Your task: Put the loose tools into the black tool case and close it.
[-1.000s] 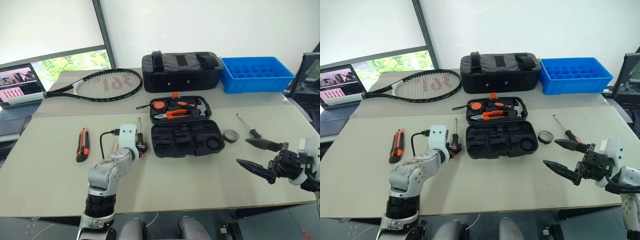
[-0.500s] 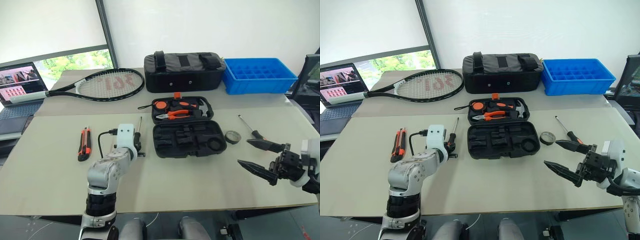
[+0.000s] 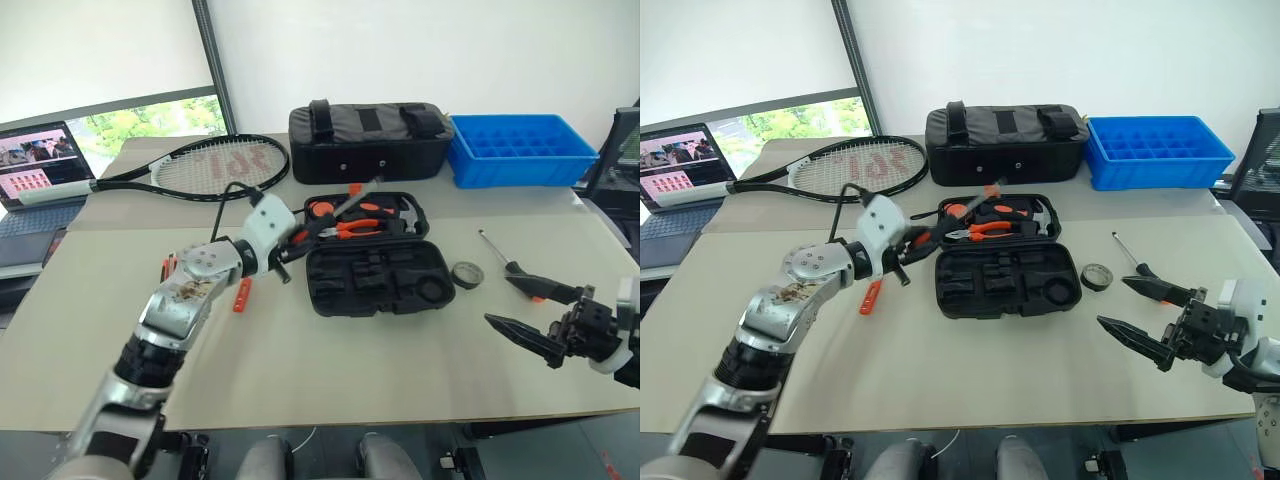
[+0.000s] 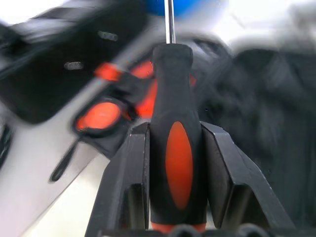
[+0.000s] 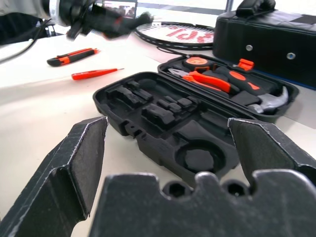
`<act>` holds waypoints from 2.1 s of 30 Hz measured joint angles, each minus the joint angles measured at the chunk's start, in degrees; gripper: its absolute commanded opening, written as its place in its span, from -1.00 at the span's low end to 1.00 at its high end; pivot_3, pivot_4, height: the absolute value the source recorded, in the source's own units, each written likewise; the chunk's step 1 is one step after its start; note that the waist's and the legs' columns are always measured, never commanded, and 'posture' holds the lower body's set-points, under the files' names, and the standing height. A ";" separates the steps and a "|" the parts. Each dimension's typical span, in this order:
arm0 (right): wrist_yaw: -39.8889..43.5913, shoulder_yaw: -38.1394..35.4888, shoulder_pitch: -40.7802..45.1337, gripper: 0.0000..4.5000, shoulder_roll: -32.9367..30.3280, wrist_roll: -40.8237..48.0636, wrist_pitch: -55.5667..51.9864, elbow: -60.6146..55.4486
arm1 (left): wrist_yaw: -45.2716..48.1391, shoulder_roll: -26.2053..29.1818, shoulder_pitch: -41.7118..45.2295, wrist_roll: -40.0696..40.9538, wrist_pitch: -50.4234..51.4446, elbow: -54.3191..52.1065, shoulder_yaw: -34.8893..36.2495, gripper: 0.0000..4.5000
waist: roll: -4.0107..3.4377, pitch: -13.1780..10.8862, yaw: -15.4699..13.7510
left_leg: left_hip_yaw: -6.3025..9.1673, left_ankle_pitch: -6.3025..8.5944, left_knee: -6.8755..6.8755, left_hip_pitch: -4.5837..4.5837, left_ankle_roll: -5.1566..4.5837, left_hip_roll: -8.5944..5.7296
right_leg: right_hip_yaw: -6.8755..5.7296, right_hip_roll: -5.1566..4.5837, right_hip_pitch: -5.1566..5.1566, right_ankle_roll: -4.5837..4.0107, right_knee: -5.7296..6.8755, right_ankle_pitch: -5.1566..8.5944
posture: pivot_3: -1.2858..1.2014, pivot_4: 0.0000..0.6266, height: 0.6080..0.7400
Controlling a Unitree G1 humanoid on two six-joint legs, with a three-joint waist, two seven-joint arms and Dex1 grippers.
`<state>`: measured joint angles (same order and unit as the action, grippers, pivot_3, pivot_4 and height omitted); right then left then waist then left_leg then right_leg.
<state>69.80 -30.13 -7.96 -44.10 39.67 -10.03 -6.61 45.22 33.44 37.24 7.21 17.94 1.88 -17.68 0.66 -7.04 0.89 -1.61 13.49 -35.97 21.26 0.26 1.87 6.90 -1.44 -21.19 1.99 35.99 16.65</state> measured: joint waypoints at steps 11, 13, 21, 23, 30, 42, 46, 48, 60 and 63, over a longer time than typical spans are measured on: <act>-1.22 -3.77 -4.58 1.00 2.06 0.01 0.01 -2.01 | 6.98 -7.25 12.96 -9.40 -20.76 27.71 -3.89 -0.56 | -0.04 0.02 -0.35 | 0.20 0.05 -0.06 0.73 -0.10 -0.09 | 0.04 0.03 -0.16 -0.02 -0.12 -0.01 | 0.03 -0.52 0.49; -1.50 -4.13 -4.93 1.00 2.39 0.01 0.02 -2.64 | 7.98 -9.40 14.94 -9.98 -22.99 31.30 -3.93 -0.56 | -0.03 0.02 -0.26 | 0.21 0.05 -0.07 0.76 -0.10 -0.10 | 0.04 0.03 -0.15 0.02 -0.10 0.00 | 0.03 -0.52 0.49; -2.40 -4.92 -6.38 1.00 3.03 -0.06 0.19 -3.10 | 11.87 -14.04 19.77 -13.66 -23.93 39.55 -5.59 -0.56 | -0.04 0.02 0.14 | 0.23 0.04 -0.08 0.78 -0.11 -0.09 | 0.07 0.10 -0.14 0.24 0.01 0.14 | 0.03 -0.52 0.49; -2.46 -5.04 -6.47 1.00 3.04 -0.07 0.37 -3.11 | 12.18 -14.51 20.40 -14.53 -22.95 40.72 -5.96 -0.56 | -0.04 0.02 0.15 | 0.24 0.04 -0.09 0.78 -0.11 -0.09 | 0.07 0.11 -0.14 0.24 0.03 0.14 | 0.03 -0.52 0.49; -2.53 -5.25 -7.04 1.00 3.07 -0.07 0.89 -3.62 | 13.46 -14.99 20.67 -17.21 -19.48 41.61 -6.12 -0.56 | -0.05 0.02 -0.01 | 0.27 0.04 -0.13 0.77 -0.11 -0.09 | 0.06 0.11 -0.14 0.23 0.04 0.13 | 0.03 -0.52 0.49; -3.62 -5.25 -6.68 1.00 3.19 -0.08 0.91 -3.92 | 13.62 -17.27 20.88 -20.05 -17.16 42.67 -6.16 -0.56 | -0.05 0.03 -0.04 | 0.30 0.04 -0.17 0.77 -0.11 -0.10 | 0.06 0.11 -0.13 0.21 0.08 0.12 | 0.03 -0.52 0.49; -3.66 -5.25 -6.62 1.00 3.19 -0.08 0.90 -3.93 | 11.90 -17.77 21.74 -21.02 -17.14 44.29 -6.15 -0.56 | -0.05 0.03 0.02 | 0.31 0.04 -0.21 0.78 -0.11 -0.10 | 0.06 0.12 -0.12 0.22 0.11 0.13 | 0.03 -0.52 0.49; -3.68 -5.25 -6.73 1.00 3.19 -0.08 0.90 -4.02 | 11.35 -17.84 22.49 -21.86 -17.09 45.42 -6.19 -0.56 | -0.06 0.03 0.05 | 0.32 0.04 -0.21 0.78 -0.11 -0.10 | 0.06 0.14 -0.11 0.24 0.12 0.13 | 0.03 -0.52 0.49; -4.12 -5.25 -7.49 1.00 3.68 -0.07 0.91 -4.44 | 10.85 -17.72 23.55 -23.11 -18.68 47.64 -6.13 0.35 | -0.06 0.03 0.17 | 0.33 0.03 -0.27 0.75 -0.12 -0.08 | 0.07 0.17 -0.10 0.24 0.23 0.13 | 0.03 -0.52 0.49; -4.20 -5.25 -7.53 1.00 3.79 -0.08 0.91 -4.55 | 11.24 -17.34 23.99 -22.69 -18.08 47.20 -5.30 0.88 | -0.08 0.04 0.16 | 0.33 0.03 -0.27 0.76 -0.12 -0.09 | 0.07 0.17 -0.10 0.24 0.21 0.14 | 0.03 -0.52 0.49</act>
<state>65.60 -35.38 -15.49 -40.31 39.59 -9.13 -11.16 56.46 16.10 61.23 -15.47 -0.14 49.09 -22.98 0.58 -6.99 1.05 -1.27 13.53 -36.24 22.02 0.14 1.78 6.98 -1.28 -21.30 2.23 36.20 16.78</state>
